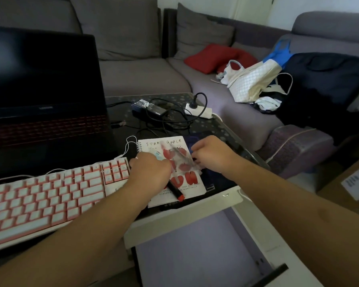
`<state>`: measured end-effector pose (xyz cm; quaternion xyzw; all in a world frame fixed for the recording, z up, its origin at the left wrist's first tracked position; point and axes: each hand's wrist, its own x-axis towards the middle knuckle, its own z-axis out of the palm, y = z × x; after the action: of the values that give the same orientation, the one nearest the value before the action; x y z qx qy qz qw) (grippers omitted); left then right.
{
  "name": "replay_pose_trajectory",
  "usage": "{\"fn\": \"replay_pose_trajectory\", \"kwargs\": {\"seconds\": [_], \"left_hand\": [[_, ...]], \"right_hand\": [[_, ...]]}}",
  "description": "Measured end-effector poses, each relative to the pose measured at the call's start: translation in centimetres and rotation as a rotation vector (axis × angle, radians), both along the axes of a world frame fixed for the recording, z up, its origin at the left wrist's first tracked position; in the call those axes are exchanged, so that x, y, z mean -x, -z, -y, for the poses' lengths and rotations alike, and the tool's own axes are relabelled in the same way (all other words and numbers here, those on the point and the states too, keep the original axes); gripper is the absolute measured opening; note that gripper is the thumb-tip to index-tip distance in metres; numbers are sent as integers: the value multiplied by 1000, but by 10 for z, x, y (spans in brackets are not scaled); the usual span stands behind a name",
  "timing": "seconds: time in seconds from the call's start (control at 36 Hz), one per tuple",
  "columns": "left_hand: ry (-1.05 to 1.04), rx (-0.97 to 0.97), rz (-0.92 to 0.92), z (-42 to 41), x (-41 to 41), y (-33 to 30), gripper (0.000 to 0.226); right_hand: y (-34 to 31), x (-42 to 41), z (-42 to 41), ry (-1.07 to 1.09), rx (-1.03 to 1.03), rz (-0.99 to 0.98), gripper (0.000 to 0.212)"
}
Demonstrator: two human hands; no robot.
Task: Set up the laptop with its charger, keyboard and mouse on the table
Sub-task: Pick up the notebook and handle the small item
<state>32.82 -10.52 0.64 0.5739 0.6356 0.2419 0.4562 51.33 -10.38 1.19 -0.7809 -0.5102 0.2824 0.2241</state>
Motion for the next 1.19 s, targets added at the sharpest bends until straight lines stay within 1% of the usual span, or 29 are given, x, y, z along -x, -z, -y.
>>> {"fn": "replay_pose_trajectory", "kwargs": {"seconds": [0.06,0.14,0.19,0.22,0.25,0.36,0.47,0.64,0.69,0.75,0.81,0.86,0.92,0.94,1.0,1.08,1.14,1.19], "left_hand": [[46,-98,-27,9,-1,-4,63],[101,-301,-86,25,-3,-5,49],[160,-424,-69,36,-5,-4,28],[202,-449,-31,42,-8,-2,16],[246,-446,7,49,-10,0,10],[434,-441,-18,69,-23,19,11],[475,-402,-39,85,-35,49,7],[597,-299,-123,139,-40,121,7],[653,-243,-139,159,-43,142,8],[702,-174,-183,176,-46,159,8],[769,-127,-220,193,-47,176,16],[831,-101,-269,208,-47,190,25],[887,-105,-354,218,-47,209,35],[912,-114,-433,219,-48,217,36],[928,-157,-576,218,-49,230,27],[928,-181,-622,209,-53,238,12],[940,-188,-632,203,-54,239,17],[929,-185,-606,191,-54,238,16]], "right_hand": [[-1,-3,5,1,-45,-14,18],[-12,-7,20,-14,-125,65,29],[-20,-8,35,-48,-151,89,32],[-22,-9,44,-73,-140,80,31],[-22,-10,52,-100,-118,68,29],[-16,-17,78,-188,-40,63,25],[-3,-24,100,-238,28,95,25],[49,-35,155,-350,236,130,19],[74,-37,173,-432,341,170,16],[101,-35,188,-521,471,196,18],[127,-29,202,-650,554,280,27],[147,-24,214,-791,564,414,33],[166,-21,222,-891,596,493,35],[175,-21,223,-941,615,540,34],[190,-22,223,-1023,641,627,30],[198,-22,217,-1111,655,745,26],[200,-22,212,-1147,631,813,23],[202,-23,203,-1157,595,852,27]]}}
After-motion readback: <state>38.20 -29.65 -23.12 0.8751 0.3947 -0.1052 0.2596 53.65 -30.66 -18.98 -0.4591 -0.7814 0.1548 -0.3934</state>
